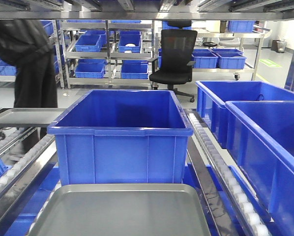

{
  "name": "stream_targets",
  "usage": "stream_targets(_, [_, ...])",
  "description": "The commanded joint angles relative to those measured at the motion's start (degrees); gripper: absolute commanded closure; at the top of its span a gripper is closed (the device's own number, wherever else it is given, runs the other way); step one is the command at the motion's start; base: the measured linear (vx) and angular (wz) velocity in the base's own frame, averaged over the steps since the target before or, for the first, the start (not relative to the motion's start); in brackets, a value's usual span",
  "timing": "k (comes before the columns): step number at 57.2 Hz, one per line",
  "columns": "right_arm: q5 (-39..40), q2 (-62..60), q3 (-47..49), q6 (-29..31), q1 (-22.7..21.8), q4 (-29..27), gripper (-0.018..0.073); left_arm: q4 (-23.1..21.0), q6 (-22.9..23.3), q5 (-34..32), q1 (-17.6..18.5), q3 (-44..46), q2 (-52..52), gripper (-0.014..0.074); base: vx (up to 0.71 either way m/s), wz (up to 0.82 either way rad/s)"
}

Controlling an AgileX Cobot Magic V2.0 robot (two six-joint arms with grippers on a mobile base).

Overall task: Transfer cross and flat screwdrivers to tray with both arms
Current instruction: 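Drive along the blue-bin shelves to the silver tray, then lower both held screwdrivers toward the silver tray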

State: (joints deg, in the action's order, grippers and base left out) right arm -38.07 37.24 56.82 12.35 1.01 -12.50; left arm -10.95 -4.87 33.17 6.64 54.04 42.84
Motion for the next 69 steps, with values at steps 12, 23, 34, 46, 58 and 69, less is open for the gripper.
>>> stream_targets(12, [5.5,0.1,1.7,0.0,0.1,-0.4,0.0567,-1.0,0.1,-5.0,0.2,1.8,-0.2,0.0596,0.00,-0.01])
stream_targets(23, [5.4,0.1,1.7,0.0,0.1,-0.4,0.0567,-1.0,0.1,-5.0,0.2,1.8,-0.2,0.0596,0.00,0.00])
stream_targets(34, [5.4,0.1,1.7,0.0,0.1,-0.4,0.0567,-1.0,0.1,-5.0,0.2,1.8,-0.2,0.0596,0.00,0.00])
stream_targets(46, [6.0,0.2,1.7,0.0,0.1,-1.7,0.0567,-1.0,0.1,-5.2,0.2,1.8,-0.2,0.0596,0.00,0.00])
stream_targets(58, [0.0,4.6,1.7,4.3,0.1,-11.1,0.0567,-8.9,-0.4,-4.2,0.2,1.8,1.8,0.0596,0.00,0.00])
stream_targets(69, [-6.2,15.6,1.7,14.9,0.9,-32.9,0.0567,-24.6,-10.9,3.4,0.3,1.8,10.0,0.0595,0.00,0.00])
